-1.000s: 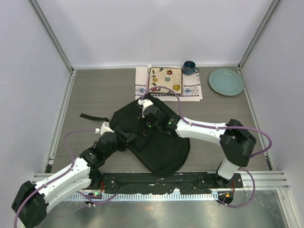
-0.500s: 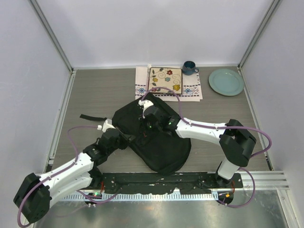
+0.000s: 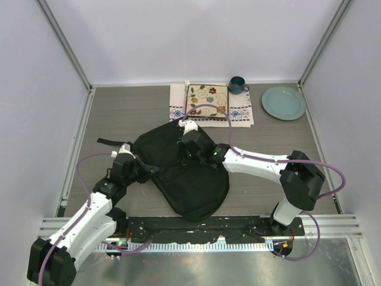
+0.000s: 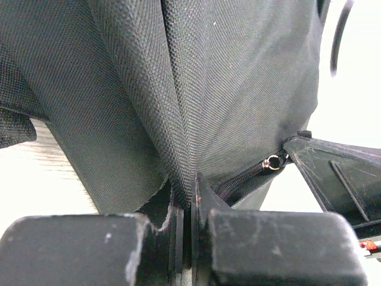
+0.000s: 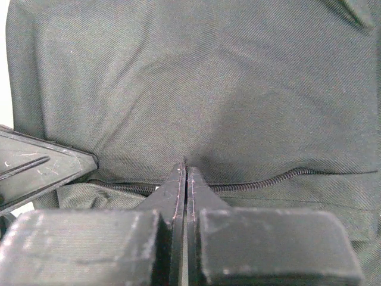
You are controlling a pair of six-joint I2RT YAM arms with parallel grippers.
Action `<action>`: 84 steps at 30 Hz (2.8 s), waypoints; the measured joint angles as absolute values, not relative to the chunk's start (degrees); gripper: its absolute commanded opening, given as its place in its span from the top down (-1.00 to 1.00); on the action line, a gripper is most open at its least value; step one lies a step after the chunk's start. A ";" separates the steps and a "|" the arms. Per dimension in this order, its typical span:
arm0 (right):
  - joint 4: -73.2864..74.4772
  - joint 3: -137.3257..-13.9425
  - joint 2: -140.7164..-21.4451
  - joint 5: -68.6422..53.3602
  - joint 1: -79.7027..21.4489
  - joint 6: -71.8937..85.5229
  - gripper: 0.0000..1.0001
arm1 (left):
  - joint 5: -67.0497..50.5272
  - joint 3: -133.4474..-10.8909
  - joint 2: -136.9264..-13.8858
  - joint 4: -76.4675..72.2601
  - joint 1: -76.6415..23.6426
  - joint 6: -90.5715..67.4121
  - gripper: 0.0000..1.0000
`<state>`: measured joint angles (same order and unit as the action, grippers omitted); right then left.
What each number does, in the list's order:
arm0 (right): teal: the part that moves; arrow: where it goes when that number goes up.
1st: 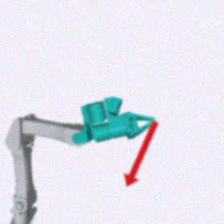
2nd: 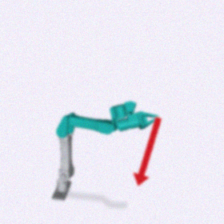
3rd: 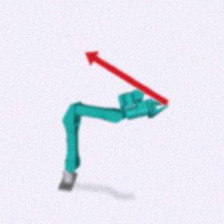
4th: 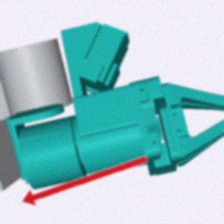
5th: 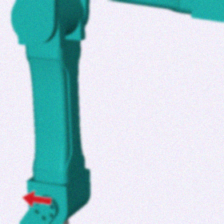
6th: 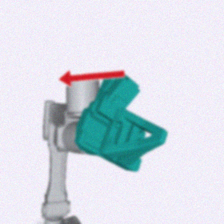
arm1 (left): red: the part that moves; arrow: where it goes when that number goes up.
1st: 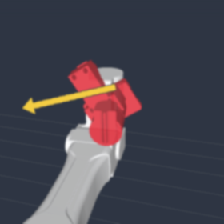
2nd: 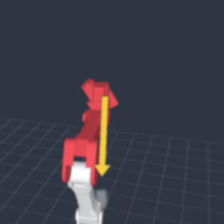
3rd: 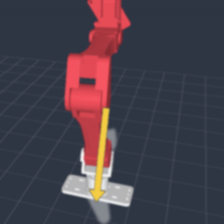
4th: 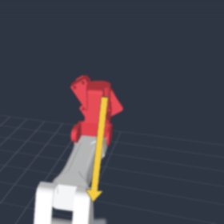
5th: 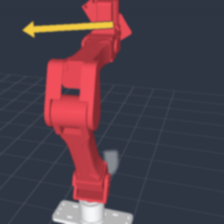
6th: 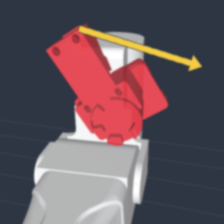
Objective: Pack the student bag
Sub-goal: Zip the student bag at the center of the board, then adjust the student bag at the center of the board.
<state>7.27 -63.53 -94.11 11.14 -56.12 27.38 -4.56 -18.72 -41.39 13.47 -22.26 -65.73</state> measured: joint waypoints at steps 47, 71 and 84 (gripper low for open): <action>3.22 -39.88 -68.53 8.93 -42.68 34.70 1.00 | -37.15 -35.48 -67.61 17.91 -2.59 -37.23 1.00; 7.38 -32.14 -59.81 -8.93 -28.32 42.00 -0.50 | -28.64 -34.37 -55.75 19.90 -0.36 -39.03 -0.79; 8.91 -46.30 -71.22 -0.43 -44.64 40.05 -0.34 | -32.01 -28.08 -56.90 18.11 -0.38 -40.82 -0.77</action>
